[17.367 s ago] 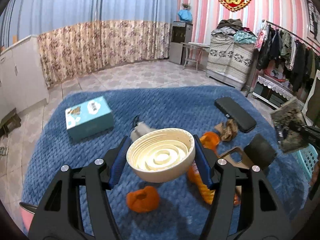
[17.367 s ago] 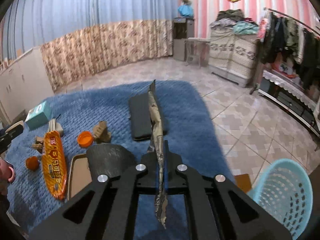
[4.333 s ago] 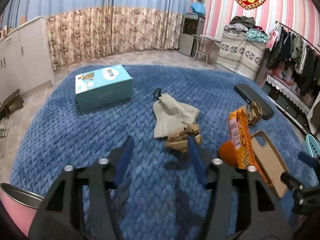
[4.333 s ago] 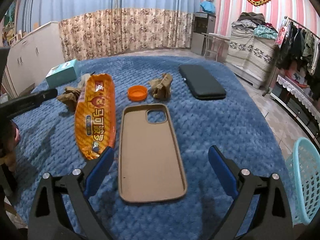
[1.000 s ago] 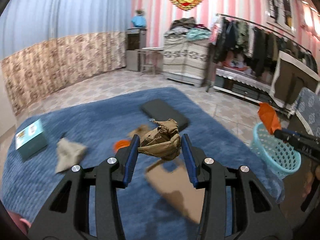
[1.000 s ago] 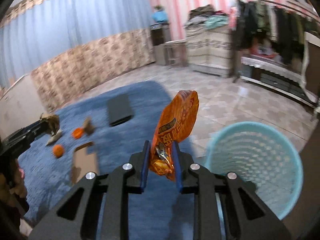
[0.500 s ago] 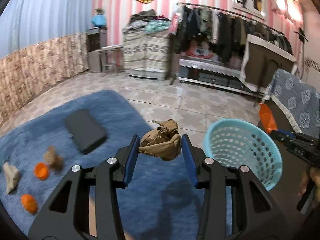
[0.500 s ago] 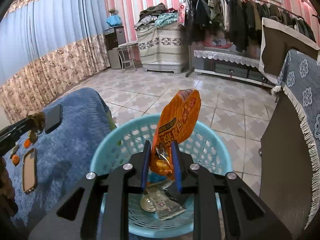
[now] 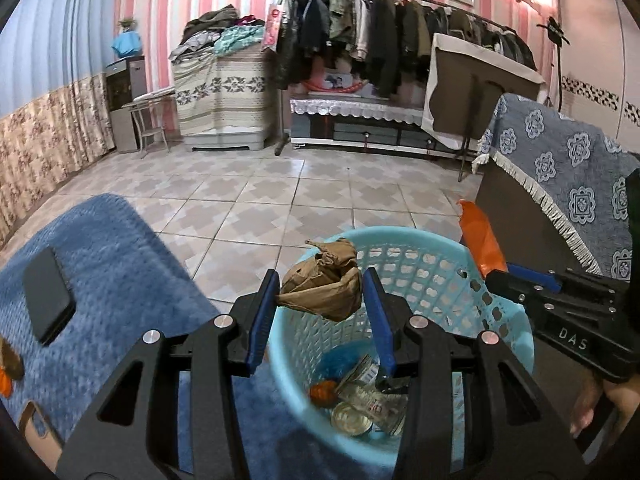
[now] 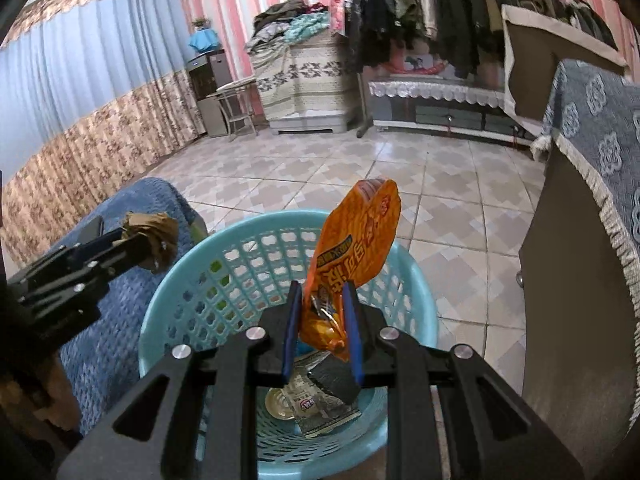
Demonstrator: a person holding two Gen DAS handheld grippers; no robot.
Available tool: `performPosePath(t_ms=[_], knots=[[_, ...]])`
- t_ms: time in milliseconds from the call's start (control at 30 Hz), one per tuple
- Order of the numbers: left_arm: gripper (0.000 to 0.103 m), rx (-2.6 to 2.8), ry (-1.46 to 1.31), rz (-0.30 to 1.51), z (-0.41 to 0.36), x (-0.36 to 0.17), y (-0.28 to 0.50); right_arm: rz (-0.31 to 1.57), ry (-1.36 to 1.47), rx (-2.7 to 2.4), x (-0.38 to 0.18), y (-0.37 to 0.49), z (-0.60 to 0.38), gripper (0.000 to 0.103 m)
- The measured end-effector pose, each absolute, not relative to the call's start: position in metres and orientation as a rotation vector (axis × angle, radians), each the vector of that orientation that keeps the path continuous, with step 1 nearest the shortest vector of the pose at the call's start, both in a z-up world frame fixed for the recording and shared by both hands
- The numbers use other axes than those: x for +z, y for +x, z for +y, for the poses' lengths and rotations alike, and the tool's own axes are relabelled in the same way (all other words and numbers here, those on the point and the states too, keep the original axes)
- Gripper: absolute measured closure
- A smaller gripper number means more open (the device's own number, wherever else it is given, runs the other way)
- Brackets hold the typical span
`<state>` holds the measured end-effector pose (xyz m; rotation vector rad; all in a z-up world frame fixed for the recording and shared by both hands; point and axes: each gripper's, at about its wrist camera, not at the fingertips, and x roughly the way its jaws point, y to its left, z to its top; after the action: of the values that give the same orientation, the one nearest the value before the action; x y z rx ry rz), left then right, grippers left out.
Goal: Collect trash
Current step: 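Carry both items to the teal basket while the left tool opens, dropping the paper, then open the right tool over the teal basket to drop the snack bag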
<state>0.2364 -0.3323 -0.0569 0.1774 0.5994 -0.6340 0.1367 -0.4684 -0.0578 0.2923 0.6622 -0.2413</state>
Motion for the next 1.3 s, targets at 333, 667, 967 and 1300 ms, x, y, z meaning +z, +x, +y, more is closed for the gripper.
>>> performPosePath(t_ms=[333,667,967,1300], knots=[[0.033,-0.577,0.199,0.569,-0.341,-0.050,0.247,0.657,0.325,-0.263,-0.064,0.133,-0.476,0.081],[0.006,-0.425,0.169,0.499,-0.290,-0.018,0.258,0.684,0.258,-0.256,-0.062,0.145,-0.454,0.081],[0.006,-0.358,0.141,0.498,-0.256,-0.008,0.256,0.719,0.210,-0.260,-0.063,0.159,-0.435,0.081],[0.006,-0.322,0.117,0.512,-0.231,-0.008,0.251,0.777,0.187,-0.265,-0.069,0.168,-0.428,0.045]])
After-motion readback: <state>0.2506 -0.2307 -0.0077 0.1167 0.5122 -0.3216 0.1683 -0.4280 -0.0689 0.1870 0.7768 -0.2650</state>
